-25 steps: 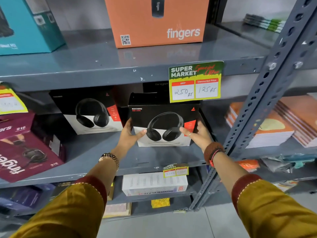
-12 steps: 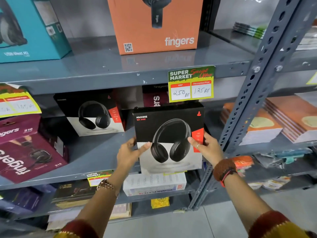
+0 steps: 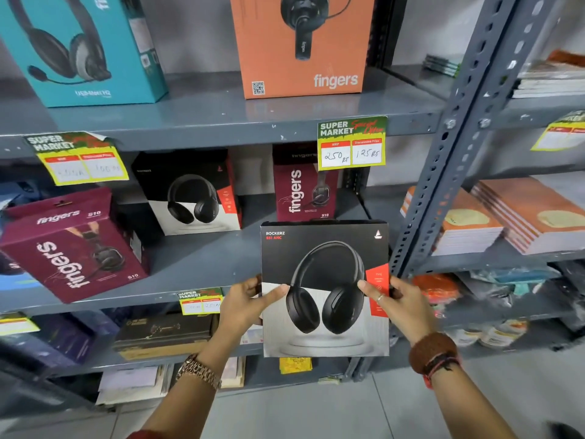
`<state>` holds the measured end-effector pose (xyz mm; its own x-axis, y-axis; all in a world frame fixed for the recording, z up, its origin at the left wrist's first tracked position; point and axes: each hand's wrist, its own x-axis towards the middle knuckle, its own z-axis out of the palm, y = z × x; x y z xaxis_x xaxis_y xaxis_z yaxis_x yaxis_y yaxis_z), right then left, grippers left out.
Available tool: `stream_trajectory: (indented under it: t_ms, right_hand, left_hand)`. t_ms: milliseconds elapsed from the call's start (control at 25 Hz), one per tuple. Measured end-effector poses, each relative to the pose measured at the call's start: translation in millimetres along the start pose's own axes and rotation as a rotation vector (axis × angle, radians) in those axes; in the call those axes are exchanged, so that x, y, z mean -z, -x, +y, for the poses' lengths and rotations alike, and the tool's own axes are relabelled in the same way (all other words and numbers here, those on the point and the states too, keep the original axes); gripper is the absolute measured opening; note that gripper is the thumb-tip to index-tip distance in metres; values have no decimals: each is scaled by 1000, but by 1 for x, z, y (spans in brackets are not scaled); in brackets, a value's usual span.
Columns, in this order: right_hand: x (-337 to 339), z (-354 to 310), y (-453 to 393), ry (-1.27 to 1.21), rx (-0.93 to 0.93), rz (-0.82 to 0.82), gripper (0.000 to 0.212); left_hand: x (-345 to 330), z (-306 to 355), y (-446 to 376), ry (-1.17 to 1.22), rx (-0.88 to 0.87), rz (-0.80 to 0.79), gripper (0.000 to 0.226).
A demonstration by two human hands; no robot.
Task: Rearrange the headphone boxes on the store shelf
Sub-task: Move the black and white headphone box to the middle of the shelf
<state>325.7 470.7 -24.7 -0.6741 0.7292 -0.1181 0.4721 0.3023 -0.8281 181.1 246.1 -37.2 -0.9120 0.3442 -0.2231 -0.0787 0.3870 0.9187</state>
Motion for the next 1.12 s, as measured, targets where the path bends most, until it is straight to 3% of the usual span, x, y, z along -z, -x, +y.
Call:
stream_trajectory:
  t_ms: [320,520,640,760,1000,1120]
  right_hand:
    - [-24,-25,14,28,77,-15,41]
    - [-80,-72,9,3,107,-72,37]
    - [-121,-104,4,-44,127,-79,37]
    - [-161,-128,-7,-107,145,-102,32]
    - [-229,-157,-37,-298,141,-105,6]
    - [-252,-161,-50,-350,137,-66,29]
  left_hand:
    - [31,-19,8,22,-25,35,47]
    - [96,-30,-11,54,-29,111,38]
    - [142,-40,-40,45,-69,92,45]
    - [173,-44,-67,57,-134,61,31]
    - [205,-49,-121,87,-163,101,59]
    - [208,-48,-139,122,-127,116,68]
